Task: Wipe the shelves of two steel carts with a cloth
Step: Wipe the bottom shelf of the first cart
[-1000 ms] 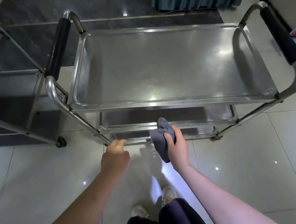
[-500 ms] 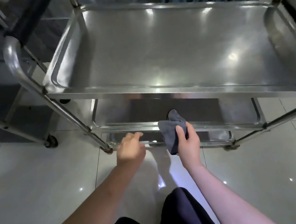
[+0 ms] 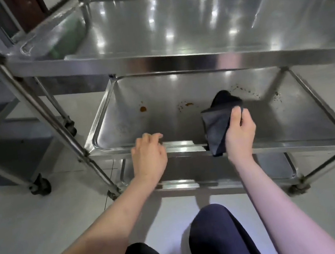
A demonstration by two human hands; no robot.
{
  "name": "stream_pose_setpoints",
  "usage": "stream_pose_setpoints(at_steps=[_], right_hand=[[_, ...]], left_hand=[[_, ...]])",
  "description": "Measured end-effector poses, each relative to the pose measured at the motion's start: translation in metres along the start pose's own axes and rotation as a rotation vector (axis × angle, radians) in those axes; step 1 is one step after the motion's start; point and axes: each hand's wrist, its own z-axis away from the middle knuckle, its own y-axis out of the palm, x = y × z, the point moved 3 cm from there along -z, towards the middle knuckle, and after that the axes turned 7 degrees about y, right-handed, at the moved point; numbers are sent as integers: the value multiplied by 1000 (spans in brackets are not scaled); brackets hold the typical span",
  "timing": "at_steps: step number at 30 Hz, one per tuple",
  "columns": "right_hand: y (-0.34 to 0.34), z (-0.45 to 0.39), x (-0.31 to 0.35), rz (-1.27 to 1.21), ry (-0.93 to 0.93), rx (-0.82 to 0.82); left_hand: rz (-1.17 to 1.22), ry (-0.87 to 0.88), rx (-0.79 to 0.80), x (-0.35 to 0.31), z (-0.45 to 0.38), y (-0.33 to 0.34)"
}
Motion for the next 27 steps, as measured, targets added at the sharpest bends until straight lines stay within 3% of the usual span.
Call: stream_pose_setpoints(at_steps=[5,11,20,27], right_hand=[[50,-16,-23,192,78,128],[90,-5,-33,664,-134,390],[99,-7,-37,1025,-382,655],[156,11,-48,1242,-337,793]], left_hand=[[-40,-5,-132,24,3,14],[-53,-8,-174,54,16,11],[-123,-42,-239,100,23,-5],[-125,28,-286,107,23,-3]])
